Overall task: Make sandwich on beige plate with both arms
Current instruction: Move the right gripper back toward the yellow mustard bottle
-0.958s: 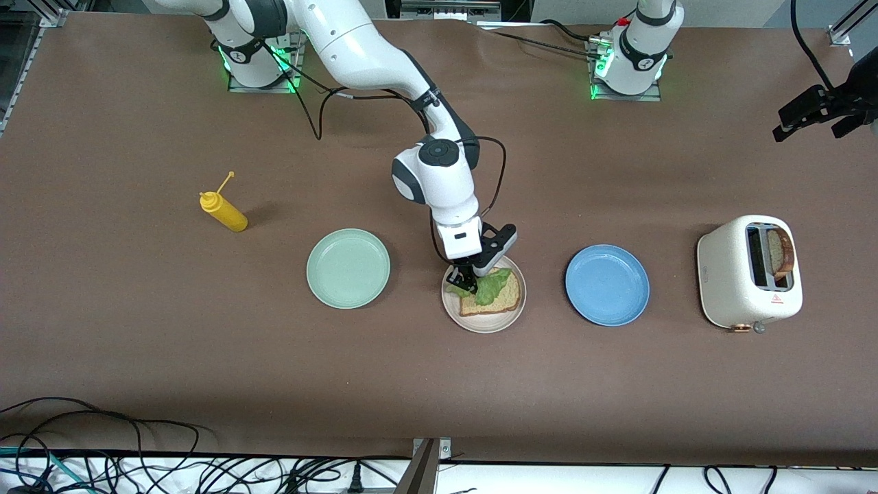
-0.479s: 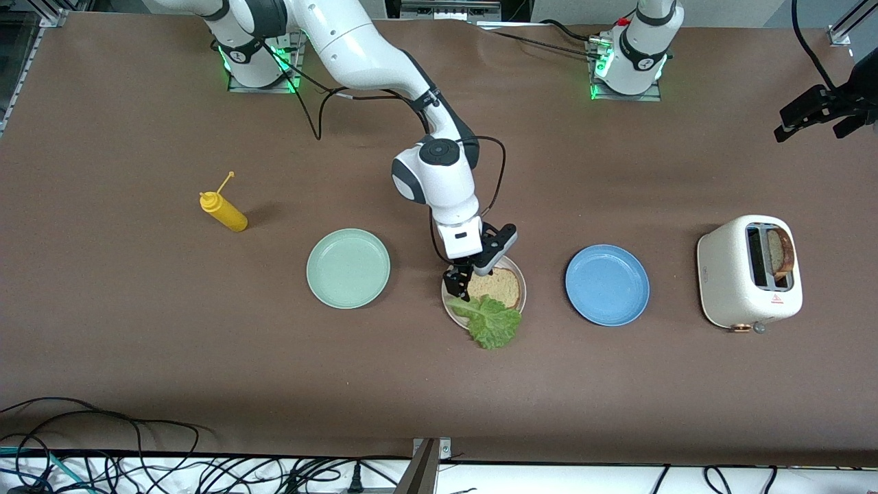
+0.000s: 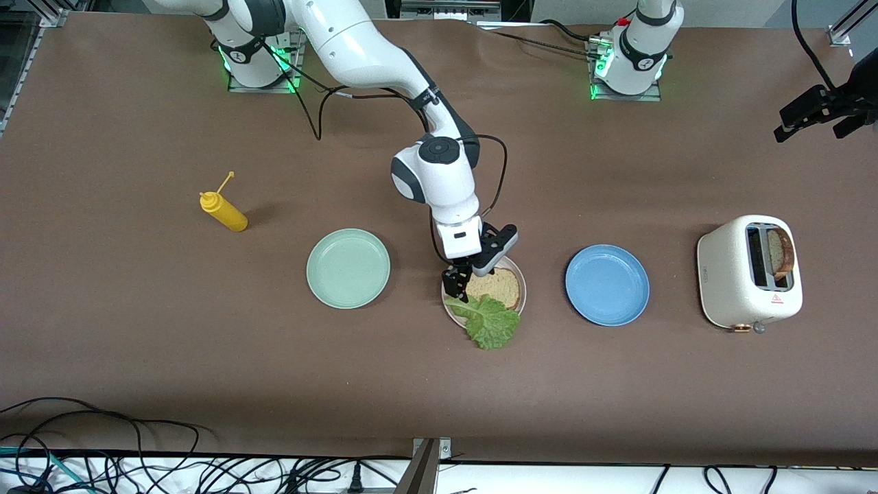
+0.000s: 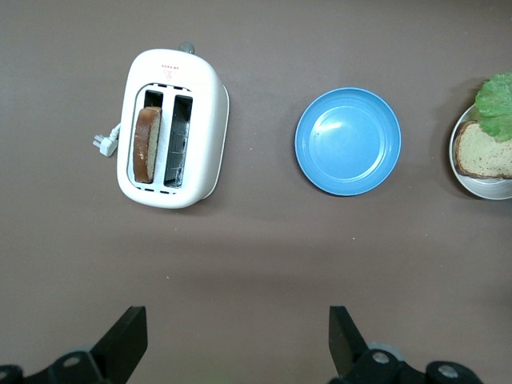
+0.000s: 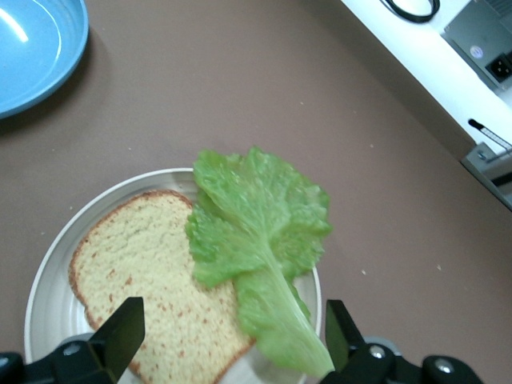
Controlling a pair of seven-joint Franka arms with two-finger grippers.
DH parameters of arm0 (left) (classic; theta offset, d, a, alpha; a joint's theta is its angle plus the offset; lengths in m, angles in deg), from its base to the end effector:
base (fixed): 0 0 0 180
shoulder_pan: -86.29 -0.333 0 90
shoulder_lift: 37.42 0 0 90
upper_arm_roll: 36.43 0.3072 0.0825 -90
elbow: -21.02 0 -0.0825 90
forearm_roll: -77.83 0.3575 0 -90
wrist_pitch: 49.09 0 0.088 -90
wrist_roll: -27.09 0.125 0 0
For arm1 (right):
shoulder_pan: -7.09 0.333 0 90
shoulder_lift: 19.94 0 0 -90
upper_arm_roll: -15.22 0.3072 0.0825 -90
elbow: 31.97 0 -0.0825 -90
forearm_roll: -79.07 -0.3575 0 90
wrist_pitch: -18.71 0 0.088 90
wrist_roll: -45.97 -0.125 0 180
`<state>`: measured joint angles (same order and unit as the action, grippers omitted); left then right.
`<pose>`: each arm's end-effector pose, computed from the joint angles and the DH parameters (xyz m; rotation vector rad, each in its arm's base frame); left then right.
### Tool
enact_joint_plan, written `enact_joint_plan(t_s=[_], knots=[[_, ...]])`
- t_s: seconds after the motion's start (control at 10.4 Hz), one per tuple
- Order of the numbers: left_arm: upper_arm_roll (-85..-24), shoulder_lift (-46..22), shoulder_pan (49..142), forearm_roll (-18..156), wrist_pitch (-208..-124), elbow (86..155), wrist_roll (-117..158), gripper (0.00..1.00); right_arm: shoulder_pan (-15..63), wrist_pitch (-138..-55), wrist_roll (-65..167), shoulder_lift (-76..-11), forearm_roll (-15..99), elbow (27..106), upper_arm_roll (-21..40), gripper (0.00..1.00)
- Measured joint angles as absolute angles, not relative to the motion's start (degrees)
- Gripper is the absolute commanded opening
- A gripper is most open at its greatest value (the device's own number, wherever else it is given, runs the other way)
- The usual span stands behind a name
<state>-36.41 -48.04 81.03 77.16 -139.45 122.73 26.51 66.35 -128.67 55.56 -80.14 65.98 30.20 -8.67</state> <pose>0.4680 0.0418 0.5997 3.1252 0.1602 -0.0192 0.5635 0.5549 0.2533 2.7088 1.3269 0.8153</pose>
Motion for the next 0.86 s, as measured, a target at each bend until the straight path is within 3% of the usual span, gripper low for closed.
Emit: enact_joint_plan(t_s=[0.19, 0.38, 0.57, 0.86], knots=[[-36.42, -48.02, 81.03, 77.16, -139.45, 122.70, 26.51, 1.00, 66.23, -118.03, 54.43, -75.58, 65.94, 29.91, -10.52, 1.00], [-36.43, -47.97, 81.03, 77.16, -139.45, 122.66, 26.51, 1.00, 65.71, -102.25, 51.34, -67.76, 65.95, 30.36, -14.45, 1.00], [-36.42, -47.93, 81.03, 77.16, -139.45, 122.64, 26.51, 1.00, 65.37, -88.81, 50.63, -61.07, 65.97, 31.31, -20.58, 1.00], [-36.42, -47.88, 81.02, 77.16, -139.45, 122.61, 26.51, 1.00, 64.73, -76.59, 51.62, -55.41, 65.99, 33.11, -32.82, 1.00]])
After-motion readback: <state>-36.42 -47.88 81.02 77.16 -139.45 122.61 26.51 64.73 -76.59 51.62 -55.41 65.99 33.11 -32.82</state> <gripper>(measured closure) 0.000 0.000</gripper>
